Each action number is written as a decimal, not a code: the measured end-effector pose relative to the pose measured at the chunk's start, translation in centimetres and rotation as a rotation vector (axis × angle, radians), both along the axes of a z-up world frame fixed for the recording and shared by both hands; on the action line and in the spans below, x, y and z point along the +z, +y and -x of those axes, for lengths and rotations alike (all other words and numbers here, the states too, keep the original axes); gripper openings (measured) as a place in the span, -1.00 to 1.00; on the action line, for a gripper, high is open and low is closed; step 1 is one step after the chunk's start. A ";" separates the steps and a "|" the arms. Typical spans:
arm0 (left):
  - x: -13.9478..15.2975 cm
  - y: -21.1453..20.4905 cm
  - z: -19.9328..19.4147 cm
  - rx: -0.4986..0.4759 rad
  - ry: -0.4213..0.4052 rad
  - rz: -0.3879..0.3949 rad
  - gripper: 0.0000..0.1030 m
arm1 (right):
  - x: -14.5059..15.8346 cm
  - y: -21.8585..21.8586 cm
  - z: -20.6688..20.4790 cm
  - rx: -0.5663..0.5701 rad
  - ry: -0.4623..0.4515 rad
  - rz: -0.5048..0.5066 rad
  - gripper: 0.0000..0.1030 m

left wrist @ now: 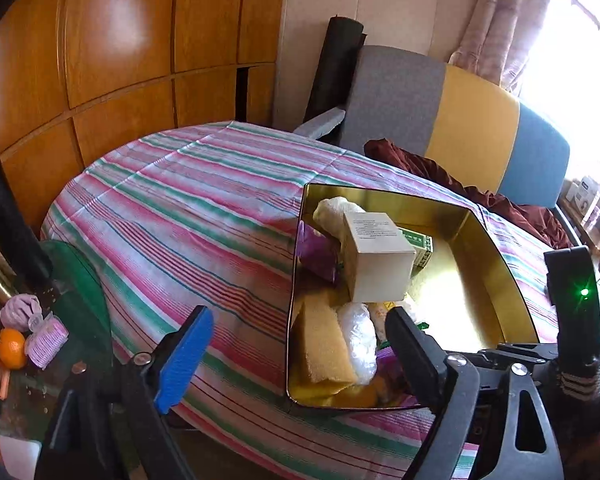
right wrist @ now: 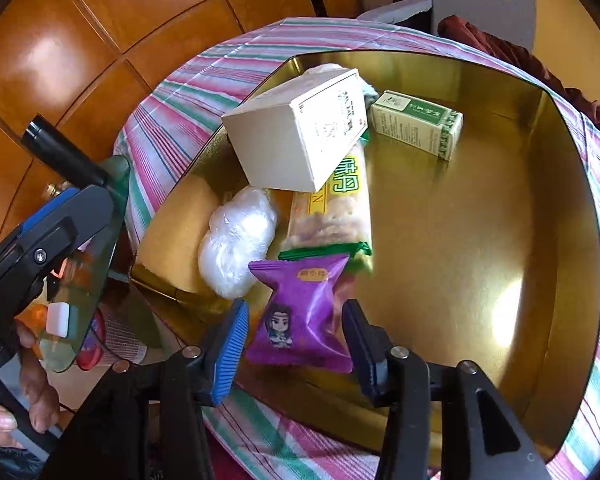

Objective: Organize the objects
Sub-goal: 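Carry the purple packet into the gold tray and open the right gripper, then withdraw both grippers from the tray toward the remaining items, then grasp the yellow sponge with the left gripper while the right gripper approaches the cracker packet, then grasp the clear plastic-wrapped bundle with the right gripper while the left gripper holds the sponge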

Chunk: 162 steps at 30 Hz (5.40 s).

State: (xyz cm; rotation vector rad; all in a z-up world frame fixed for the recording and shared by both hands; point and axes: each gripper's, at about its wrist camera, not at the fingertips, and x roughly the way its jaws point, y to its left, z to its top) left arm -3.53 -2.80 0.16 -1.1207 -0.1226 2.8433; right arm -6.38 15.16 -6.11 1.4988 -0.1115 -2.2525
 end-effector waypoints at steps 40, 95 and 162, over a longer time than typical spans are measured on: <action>2.8 20.2 -2.1 -0.464 0.039 0.156 0.90 | 6.3 43.9 -12.9 -1.079 0.199 -0.103 0.02; -6.8 64.8 13.0 -0.749 -0.249 0.282 0.28 | 3.2 50.1 -18.1 -1.333 0.091 0.351 0.21; -8.7 34.9 -4.1 -0.775 -0.045 0.021 0.14 | -0.6 36.7 5.0 -0.679 -0.106 -0.105 -0.26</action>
